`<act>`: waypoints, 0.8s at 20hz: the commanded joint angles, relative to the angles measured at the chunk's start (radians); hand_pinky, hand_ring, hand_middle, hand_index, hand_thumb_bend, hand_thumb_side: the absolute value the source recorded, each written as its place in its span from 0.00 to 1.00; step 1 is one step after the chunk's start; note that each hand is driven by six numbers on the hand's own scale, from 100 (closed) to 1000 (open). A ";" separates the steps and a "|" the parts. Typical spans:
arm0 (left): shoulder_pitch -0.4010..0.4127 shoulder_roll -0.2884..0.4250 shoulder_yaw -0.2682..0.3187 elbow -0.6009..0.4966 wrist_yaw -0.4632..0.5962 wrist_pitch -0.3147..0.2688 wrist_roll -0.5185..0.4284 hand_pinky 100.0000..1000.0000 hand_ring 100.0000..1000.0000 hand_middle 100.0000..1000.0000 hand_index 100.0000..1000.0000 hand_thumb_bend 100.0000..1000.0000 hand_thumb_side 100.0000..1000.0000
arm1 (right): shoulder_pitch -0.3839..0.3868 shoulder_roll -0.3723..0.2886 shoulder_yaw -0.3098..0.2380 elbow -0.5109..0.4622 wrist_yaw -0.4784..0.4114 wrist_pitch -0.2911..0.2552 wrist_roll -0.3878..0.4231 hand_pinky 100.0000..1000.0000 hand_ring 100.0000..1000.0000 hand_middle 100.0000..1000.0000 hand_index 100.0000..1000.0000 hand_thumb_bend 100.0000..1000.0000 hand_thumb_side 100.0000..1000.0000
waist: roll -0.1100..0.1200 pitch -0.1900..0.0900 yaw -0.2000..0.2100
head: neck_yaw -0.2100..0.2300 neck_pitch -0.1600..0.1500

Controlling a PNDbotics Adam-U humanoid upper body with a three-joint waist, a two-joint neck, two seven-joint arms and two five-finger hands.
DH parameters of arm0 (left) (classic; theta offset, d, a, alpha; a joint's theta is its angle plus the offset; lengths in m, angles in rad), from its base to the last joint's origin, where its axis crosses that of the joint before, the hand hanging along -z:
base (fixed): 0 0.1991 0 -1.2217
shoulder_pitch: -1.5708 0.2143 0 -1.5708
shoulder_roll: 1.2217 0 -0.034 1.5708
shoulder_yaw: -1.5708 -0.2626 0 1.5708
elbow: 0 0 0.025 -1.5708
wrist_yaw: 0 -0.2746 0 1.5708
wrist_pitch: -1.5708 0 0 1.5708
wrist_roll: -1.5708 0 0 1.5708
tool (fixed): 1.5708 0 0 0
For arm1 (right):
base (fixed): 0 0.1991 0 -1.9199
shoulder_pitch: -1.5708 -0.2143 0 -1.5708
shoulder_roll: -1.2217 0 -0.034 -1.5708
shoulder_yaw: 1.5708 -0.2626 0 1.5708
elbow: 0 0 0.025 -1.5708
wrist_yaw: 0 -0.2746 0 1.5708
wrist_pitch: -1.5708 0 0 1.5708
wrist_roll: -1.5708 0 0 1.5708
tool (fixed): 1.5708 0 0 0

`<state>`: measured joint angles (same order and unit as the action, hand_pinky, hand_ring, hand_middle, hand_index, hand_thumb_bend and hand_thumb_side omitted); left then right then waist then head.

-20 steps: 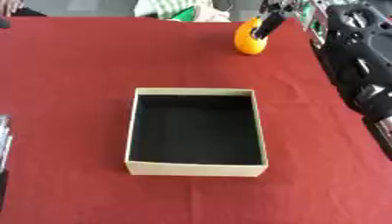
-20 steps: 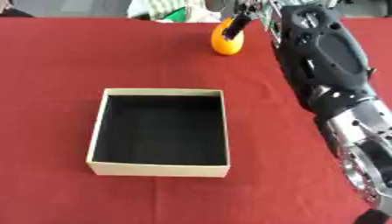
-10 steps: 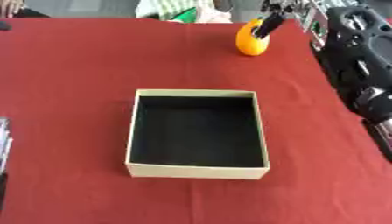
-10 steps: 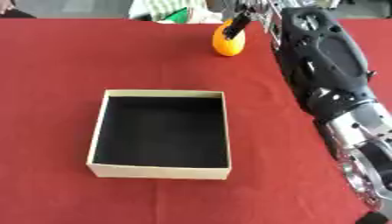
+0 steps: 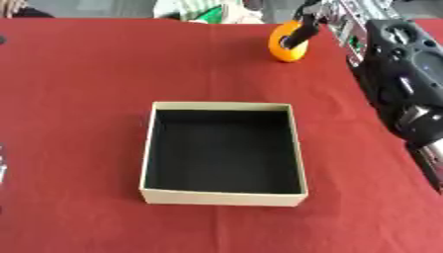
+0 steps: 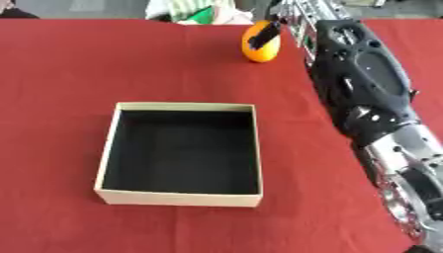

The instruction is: Pick up objects on the table and place them in the box.

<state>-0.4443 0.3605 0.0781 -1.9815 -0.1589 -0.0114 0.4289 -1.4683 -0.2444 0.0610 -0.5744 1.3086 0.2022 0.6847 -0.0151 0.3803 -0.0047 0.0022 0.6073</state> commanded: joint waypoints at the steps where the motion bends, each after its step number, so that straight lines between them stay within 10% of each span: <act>1: -0.012 0.008 0.010 -0.018 0.005 0.004 0.001 0.39 0.63 0.68 0.84 0.09 0.63 | -0.016 -0.026 -0.008 -0.012 -0.016 0.011 -0.001 0.98 1.00 0.93 1.00 0.00 0.58 | 0.004 -0.019 0.002 | -0.007 -0.012; 10: -0.013 0.007 0.009 -0.018 -0.001 0.005 0.001 0.39 0.63 0.68 0.83 0.09 0.63 | -0.010 -0.025 -0.006 -0.016 0.005 0.026 -0.038 0.97 0.99 0.92 1.00 0.00 0.53 | 0.007 -0.015 0.003 | -0.012 -0.018; 16: -0.013 0.004 0.009 -0.018 0.001 0.006 -0.001 0.39 0.63 0.68 0.84 0.08 0.64 | -0.006 -0.019 -0.002 -0.015 0.027 0.012 -0.071 0.93 0.93 0.85 1.00 0.00 0.32 | 0.007 -0.014 0.004 | -0.017 -0.022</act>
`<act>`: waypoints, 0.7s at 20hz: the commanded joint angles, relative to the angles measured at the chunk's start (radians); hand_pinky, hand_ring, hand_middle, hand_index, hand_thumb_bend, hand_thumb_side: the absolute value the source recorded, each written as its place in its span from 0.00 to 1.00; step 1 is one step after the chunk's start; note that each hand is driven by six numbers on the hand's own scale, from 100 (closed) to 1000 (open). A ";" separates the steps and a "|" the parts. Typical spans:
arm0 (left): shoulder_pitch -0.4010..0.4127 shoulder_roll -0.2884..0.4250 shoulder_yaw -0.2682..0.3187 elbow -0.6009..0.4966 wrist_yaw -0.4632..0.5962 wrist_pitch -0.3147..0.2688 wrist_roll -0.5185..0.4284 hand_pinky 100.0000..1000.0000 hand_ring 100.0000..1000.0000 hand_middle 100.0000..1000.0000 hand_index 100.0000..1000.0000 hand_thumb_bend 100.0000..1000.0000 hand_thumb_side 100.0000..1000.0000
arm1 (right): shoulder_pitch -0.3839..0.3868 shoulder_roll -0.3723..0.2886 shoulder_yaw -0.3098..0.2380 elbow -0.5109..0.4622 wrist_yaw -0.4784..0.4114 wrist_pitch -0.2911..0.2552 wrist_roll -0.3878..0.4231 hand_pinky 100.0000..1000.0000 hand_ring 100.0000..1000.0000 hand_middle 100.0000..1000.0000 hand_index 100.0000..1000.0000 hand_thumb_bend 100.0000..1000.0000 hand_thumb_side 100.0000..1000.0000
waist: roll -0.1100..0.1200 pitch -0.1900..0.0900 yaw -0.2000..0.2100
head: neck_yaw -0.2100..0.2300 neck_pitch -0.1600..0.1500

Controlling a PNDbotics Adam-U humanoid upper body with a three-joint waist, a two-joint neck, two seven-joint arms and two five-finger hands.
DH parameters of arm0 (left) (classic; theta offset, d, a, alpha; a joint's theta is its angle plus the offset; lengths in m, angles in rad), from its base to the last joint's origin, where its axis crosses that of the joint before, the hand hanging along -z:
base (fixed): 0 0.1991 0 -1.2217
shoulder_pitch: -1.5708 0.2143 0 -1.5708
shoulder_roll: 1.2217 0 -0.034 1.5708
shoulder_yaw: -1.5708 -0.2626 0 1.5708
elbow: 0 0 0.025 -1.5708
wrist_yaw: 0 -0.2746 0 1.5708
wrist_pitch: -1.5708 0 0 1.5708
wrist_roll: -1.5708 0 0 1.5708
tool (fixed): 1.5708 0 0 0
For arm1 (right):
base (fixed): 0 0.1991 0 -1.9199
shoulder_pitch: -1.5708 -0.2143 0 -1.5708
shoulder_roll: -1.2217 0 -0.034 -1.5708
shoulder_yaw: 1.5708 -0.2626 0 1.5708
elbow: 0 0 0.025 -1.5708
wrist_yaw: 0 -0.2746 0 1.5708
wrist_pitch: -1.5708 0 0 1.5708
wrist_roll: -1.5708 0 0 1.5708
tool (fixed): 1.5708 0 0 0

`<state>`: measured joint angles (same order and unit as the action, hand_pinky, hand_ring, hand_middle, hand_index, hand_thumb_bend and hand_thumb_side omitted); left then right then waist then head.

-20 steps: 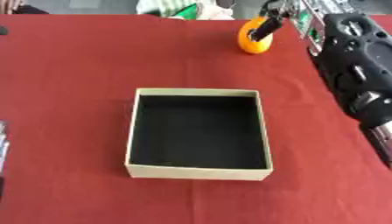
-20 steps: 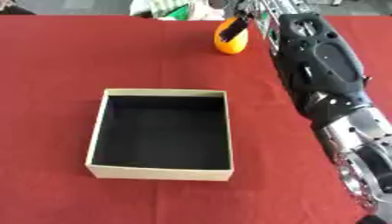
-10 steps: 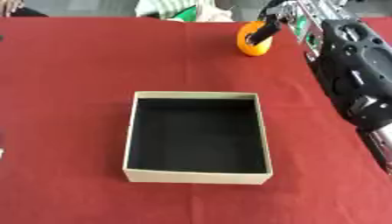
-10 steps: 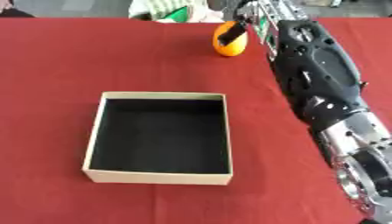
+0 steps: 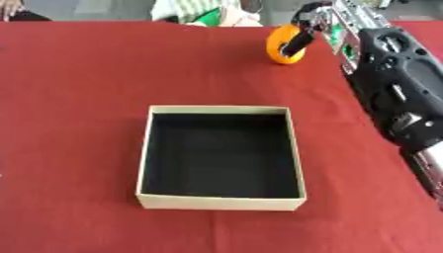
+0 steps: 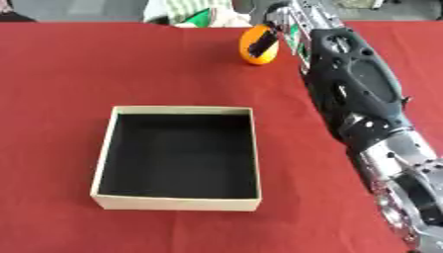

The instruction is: Pick up objects on the table and place them in the box.

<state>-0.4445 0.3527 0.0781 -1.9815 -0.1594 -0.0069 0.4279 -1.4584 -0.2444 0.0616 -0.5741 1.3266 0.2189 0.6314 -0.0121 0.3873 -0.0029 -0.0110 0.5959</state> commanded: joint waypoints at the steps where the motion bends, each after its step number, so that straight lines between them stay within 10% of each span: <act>1: -0.013 0.012 0.009 -0.018 0.002 0.002 0.000 0.39 0.63 0.68 0.84 0.08 0.64 | -0.015 -0.019 -0.002 -0.017 0.007 -0.009 -0.026 0.90 0.86 0.79 0.96 0.00 0.13 | 0.003 -0.020 0.002 | -0.004 -0.010; 3: -0.012 0.010 0.009 -0.018 0.002 0.002 0.000 0.39 0.63 0.68 0.84 0.08 0.64 | -0.014 -0.020 0.003 -0.022 0.012 -0.011 -0.051 0.88 0.81 0.73 0.89 0.00 0.00 | 0.002 -0.020 0.001 | -0.003 -0.010; 14: -0.010 0.007 0.010 -0.018 0.005 0.006 -0.005 0.39 0.63 0.67 0.83 0.07 0.64 | -0.007 -0.009 0.028 -0.028 -0.048 0.036 -0.207 0.69 0.60 0.53 0.65 0.00 0.00 | 0.003 -0.024 -0.002 | -0.006 -0.002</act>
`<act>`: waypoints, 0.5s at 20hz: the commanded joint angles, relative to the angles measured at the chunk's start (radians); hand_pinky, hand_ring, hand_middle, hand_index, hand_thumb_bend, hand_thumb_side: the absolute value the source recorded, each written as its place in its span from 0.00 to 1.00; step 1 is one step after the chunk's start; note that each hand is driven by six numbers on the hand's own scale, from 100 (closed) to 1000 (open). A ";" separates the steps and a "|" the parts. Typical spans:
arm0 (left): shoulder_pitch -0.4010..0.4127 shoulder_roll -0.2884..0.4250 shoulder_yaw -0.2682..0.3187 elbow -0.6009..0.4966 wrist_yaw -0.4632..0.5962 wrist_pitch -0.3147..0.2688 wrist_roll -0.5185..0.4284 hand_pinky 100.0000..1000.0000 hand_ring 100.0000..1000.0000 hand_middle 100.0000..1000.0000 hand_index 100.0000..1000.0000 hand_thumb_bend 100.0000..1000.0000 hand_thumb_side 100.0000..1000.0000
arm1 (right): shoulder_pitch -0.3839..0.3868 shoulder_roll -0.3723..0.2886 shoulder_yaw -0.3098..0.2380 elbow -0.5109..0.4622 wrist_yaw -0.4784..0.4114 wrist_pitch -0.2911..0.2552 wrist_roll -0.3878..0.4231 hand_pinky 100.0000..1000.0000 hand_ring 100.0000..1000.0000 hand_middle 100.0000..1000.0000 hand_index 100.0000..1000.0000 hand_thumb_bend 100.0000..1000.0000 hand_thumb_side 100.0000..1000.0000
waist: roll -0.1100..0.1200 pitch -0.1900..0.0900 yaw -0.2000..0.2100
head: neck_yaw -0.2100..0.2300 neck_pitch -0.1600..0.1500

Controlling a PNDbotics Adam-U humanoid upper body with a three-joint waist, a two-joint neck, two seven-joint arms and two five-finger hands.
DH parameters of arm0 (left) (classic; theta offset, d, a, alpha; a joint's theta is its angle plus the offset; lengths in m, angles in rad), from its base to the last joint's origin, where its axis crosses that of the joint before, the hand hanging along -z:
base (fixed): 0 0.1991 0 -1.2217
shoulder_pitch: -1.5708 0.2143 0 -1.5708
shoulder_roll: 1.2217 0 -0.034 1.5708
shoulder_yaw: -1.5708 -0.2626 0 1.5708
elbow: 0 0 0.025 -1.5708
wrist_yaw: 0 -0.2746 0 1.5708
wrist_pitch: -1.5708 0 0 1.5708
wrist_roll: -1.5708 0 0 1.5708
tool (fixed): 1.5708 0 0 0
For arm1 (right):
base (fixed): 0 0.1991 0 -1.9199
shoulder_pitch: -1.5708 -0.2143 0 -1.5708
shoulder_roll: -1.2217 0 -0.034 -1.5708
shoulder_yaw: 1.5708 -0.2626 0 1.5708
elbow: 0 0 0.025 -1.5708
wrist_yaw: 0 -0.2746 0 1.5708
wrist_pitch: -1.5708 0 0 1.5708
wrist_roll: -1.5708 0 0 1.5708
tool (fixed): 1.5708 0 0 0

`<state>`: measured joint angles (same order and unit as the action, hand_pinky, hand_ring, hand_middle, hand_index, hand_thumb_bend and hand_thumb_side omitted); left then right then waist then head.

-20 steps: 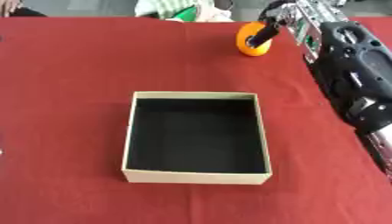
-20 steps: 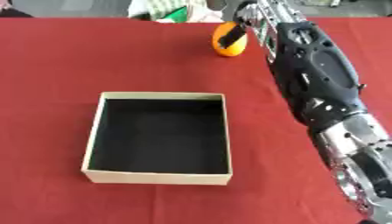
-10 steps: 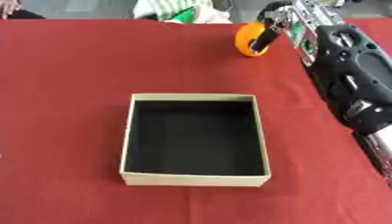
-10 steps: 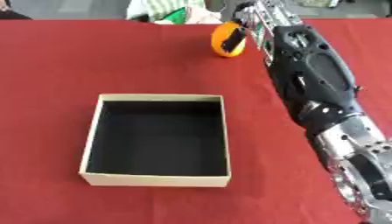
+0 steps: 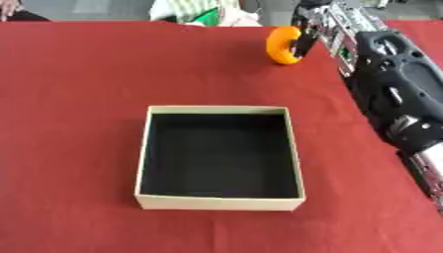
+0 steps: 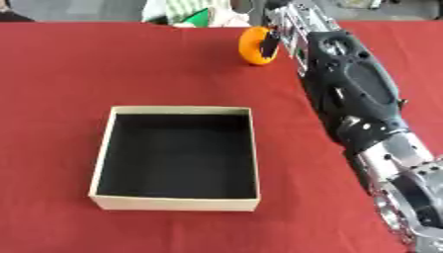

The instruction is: Pick up objects on the table and place them in the box.

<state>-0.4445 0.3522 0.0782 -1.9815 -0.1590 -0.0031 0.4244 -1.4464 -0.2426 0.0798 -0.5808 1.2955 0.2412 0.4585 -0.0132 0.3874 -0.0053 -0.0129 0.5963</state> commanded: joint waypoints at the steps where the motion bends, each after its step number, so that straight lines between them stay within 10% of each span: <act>1: -0.010 0.007 0.011 -0.018 0.005 0.003 -0.001 0.39 0.63 0.67 0.83 0.07 0.64 | -0.018 -0.010 0.014 -0.019 -0.019 0.019 -0.047 0.68 0.58 0.50 0.63 0.00 0.00 | 0.005 -0.024 0.001 | -0.004 -0.002; 10: -0.010 0.005 0.012 -0.018 0.006 0.002 -0.003 0.38 0.63 0.67 0.83 0.07 0.64 | -0.015 -0.007 0.030 -0.005 0.010 0.055 -0.151 0.57 0.48 0.25 0.35 0.00 0.00 | 0.003 -0.026 0.000 | -0.003 0.003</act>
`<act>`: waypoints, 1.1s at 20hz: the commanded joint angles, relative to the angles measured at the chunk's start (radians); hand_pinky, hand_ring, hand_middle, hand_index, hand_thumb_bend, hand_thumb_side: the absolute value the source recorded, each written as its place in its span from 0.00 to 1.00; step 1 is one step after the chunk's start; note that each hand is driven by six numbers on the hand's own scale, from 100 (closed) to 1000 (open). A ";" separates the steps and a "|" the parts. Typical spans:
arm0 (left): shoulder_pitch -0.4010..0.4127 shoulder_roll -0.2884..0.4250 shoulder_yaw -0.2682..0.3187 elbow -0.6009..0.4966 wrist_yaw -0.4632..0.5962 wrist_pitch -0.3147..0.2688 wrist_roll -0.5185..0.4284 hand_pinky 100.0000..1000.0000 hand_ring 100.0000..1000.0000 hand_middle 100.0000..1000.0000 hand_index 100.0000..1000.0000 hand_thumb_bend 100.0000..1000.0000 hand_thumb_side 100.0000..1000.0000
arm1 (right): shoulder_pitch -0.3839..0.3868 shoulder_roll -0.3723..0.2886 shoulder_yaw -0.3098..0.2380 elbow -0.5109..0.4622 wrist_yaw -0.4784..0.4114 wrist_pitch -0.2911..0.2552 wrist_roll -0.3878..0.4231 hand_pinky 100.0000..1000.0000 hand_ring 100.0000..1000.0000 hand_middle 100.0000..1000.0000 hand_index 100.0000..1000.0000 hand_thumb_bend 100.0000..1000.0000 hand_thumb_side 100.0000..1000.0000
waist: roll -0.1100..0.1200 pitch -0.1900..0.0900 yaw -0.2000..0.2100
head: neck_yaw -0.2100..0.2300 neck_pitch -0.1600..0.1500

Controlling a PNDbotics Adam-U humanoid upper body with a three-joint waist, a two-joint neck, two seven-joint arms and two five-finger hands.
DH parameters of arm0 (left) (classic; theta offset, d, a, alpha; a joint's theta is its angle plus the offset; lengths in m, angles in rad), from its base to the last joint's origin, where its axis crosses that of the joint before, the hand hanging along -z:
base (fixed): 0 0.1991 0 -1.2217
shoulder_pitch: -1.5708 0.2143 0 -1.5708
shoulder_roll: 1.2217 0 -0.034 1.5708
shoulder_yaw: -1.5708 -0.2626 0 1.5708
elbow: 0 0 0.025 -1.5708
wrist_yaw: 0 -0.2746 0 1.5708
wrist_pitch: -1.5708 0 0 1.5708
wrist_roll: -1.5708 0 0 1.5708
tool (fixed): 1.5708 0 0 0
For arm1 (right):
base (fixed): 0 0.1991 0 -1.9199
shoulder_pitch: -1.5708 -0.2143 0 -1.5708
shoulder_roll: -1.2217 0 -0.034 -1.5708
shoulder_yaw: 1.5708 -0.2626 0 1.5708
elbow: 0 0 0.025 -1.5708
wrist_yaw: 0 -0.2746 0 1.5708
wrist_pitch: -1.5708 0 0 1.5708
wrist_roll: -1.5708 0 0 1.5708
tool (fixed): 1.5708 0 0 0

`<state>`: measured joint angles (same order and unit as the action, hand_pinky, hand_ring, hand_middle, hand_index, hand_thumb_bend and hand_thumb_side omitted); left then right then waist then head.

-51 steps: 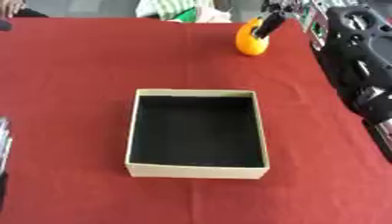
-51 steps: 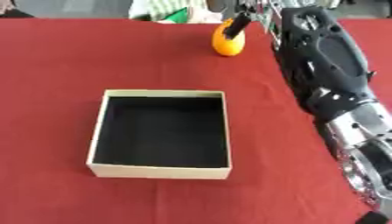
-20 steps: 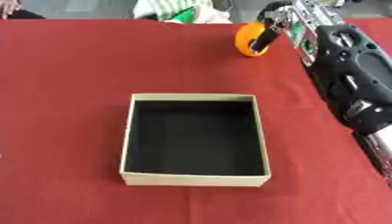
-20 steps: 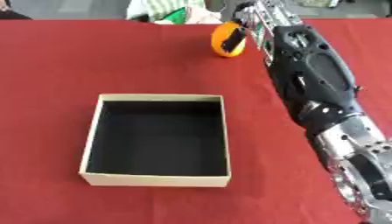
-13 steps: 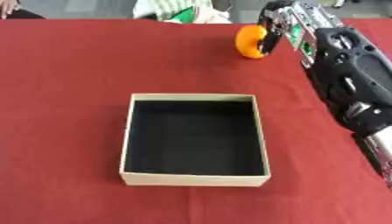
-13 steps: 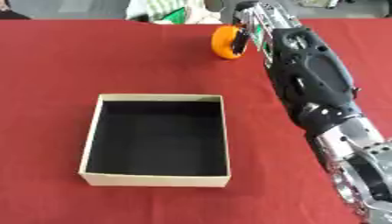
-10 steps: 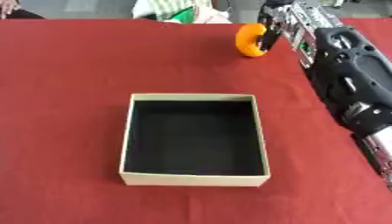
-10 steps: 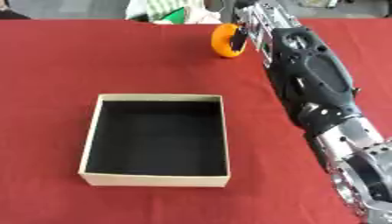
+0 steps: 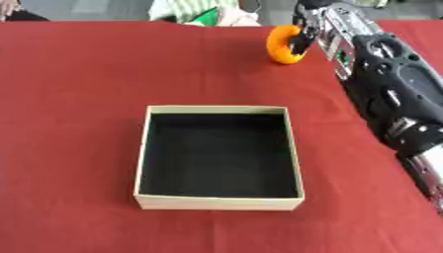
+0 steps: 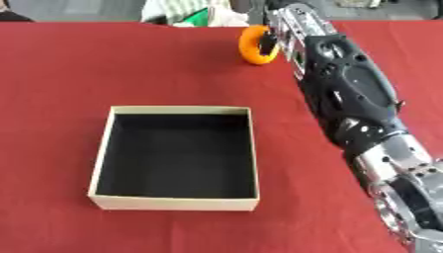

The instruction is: Pick up objects on the table and place them in the box.

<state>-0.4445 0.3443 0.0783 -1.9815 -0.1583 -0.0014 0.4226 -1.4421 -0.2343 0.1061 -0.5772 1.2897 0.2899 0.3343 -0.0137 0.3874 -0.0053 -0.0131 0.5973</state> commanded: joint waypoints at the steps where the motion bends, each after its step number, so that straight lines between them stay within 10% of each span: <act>1: -0.009 0.013 0.012 -0.018 0.005 0.000 -0.001 0.38 0.62 0.67 0.83 0.07 0.64 | -0.020 -0.015 0.004 -0.008 0.020 0.007 -0.035 0.55 0.47 0.23 0.31 0.00 0.00 | 0.003 -0.027 -0.001 | -0.002 0.003; 22: -0.008 0.021 0.013 -0.018 -0.005 0.004 -0.007 0.38 0.62 0.66 0.83 0.07 0.64 | -0.045 -0.114 0.126 -0.246 -0.046 -0.107 0.031 0.51 0.43 0.18 0.23 0.00 0.00 | -0.006 -0.065 -0.028 | 0.024 0.030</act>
<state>-0.4441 0.3443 0.0837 -1.9815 -0.1610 0.0025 0.4180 -1.4571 -0.3071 0.2219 -0.7753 1.2607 0.1954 0.3576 -0.0213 0.3523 -0.0337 0.0067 0.6180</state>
